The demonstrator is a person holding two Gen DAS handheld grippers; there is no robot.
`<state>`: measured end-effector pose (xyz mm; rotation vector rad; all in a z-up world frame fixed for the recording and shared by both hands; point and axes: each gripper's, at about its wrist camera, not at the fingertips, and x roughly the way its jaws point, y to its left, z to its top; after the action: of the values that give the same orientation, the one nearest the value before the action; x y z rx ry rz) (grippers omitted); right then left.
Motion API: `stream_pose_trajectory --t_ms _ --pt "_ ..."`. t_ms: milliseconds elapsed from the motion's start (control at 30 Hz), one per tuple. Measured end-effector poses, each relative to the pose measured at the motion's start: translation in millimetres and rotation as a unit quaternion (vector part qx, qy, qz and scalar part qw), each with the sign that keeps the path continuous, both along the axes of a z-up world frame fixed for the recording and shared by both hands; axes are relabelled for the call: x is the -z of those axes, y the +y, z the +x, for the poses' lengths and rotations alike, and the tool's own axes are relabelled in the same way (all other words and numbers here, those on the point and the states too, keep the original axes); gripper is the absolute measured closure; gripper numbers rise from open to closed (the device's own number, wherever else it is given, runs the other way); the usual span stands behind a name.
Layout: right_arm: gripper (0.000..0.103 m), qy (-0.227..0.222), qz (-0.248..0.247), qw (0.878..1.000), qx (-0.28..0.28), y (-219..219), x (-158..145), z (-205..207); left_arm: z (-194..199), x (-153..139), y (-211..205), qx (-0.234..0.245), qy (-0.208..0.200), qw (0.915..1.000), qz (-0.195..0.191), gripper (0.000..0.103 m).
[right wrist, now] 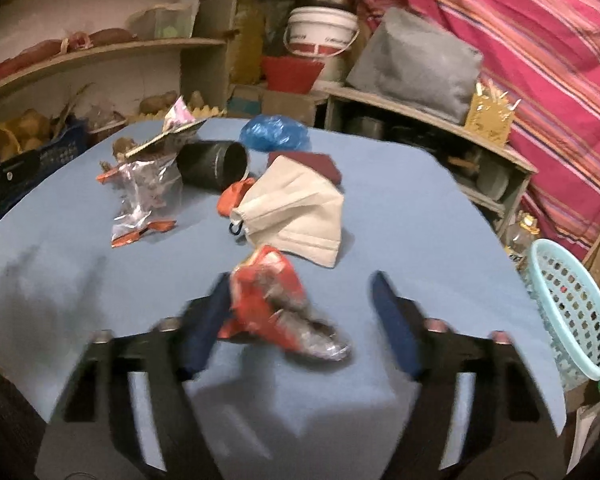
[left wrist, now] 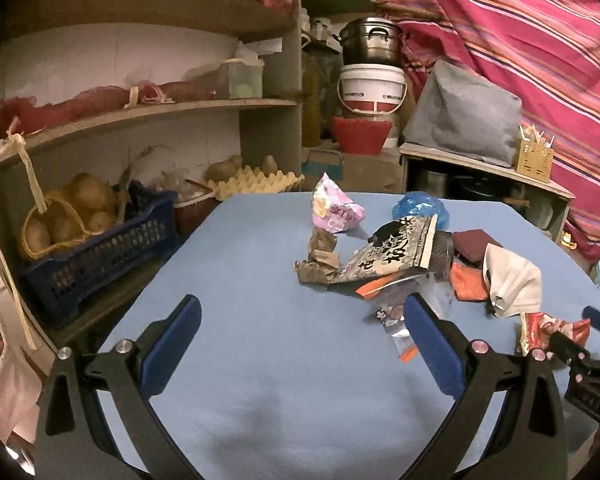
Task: Collect trash
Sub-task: 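Reach the right gripper to the red-and-white chip bag and grasp it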
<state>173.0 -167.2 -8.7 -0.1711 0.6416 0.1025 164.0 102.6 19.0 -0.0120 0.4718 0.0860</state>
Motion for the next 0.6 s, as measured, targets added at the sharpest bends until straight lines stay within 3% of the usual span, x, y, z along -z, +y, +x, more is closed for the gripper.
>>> stream_pose_trajectory --t_ms 33,67,100,200,400,500,600 --pt "0.061 0.009 0.005 1.000 -0.008 0 2 2 2 0 -1 0.000 0.003 1.0000 0.001 0.004" --pt "0.065 0.015 0.008 1.000 -0.012 -1 3 3 2 0 -1 0.000 0.005 1.0000 0.002 0.004" --pt "0.079 0.019 0.016 0.999 -0.021 -1 4 3 2 0 -4 0.002 0.006 1.0000 0.002 0.004" --pt "0.081 0.002 0.018 0.999 -0.035 -3 1 0 4 -2 -11 0.004 0.009 0.9999 0.007 0.004" --pt "0.082 -0.046 0.015 0.997 -0.052 -30 -44 3 20 -12 -32 0.032 0.014 0.9994 0.002 0.004" --pt "0.082 -0.069 -0.003 0.997 -0.042 -54 -70 12 35 -18 -42 0.042 0.017 0.9990 -0.006 0.004" --pt "0.082 -0.082 0.013 0.996 -0.018 -85 -83 19 57 -17 -53 0.048 0.033 0.9982 -0.009 0.004"
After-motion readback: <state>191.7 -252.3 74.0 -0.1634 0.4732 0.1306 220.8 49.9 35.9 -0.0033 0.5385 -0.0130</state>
